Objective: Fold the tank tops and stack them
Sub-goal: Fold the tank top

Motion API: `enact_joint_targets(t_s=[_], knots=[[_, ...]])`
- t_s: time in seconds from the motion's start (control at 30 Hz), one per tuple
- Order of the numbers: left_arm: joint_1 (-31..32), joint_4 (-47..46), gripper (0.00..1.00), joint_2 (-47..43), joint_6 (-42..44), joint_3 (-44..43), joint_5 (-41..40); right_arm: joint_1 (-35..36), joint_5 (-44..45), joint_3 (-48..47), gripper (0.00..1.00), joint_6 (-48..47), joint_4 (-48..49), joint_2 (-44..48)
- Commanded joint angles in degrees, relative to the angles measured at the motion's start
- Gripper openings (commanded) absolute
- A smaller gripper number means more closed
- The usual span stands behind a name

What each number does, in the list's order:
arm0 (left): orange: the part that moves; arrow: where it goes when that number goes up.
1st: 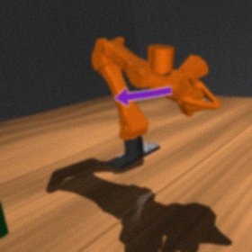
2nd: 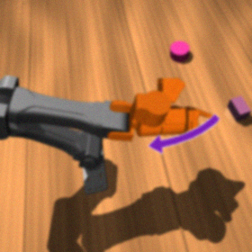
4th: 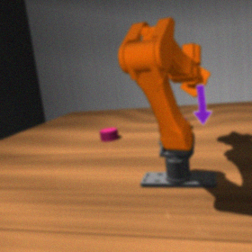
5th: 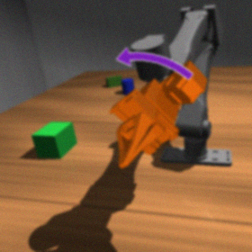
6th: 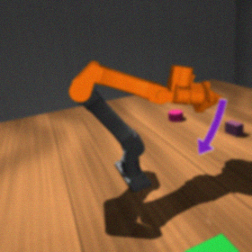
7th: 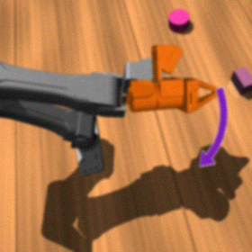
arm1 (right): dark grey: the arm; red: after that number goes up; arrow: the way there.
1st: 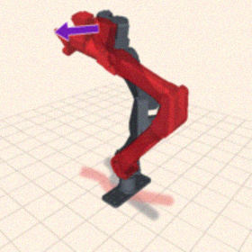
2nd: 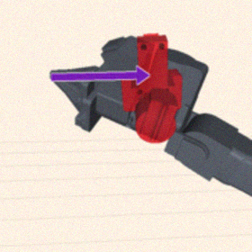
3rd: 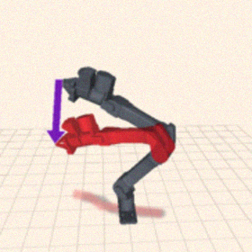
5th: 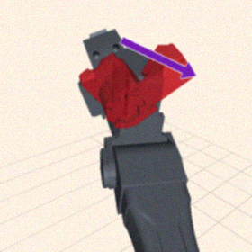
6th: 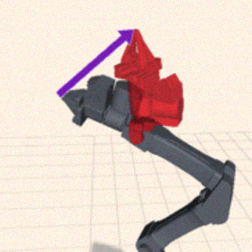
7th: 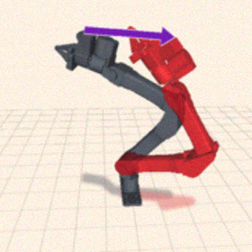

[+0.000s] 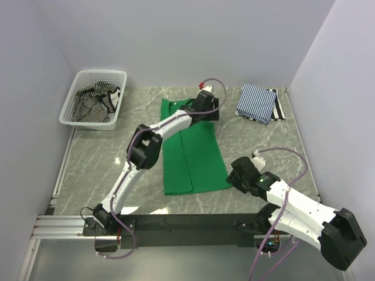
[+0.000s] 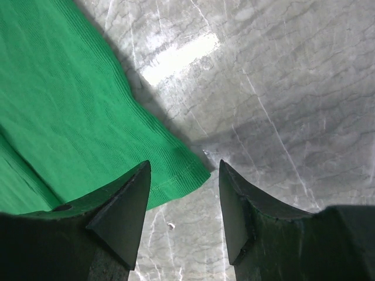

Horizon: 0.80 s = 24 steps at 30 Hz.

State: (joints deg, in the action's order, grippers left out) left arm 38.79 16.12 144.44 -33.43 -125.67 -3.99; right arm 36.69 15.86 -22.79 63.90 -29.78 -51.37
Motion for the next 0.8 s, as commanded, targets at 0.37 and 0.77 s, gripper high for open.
enact_joint_targets(t_s=[0.37,0.77], knots=[[6.7,1.8,0.61,1.0,14.1,-4.8,-16.8,-0.6,0.0,4.1,0.54,3.5,3.3,3.2],[8.5,0.8,0.52,2.2,18.5,-4.2,-17.4,-0.7,0.9,5.0,0.51,4.1,3.1,6.1]])
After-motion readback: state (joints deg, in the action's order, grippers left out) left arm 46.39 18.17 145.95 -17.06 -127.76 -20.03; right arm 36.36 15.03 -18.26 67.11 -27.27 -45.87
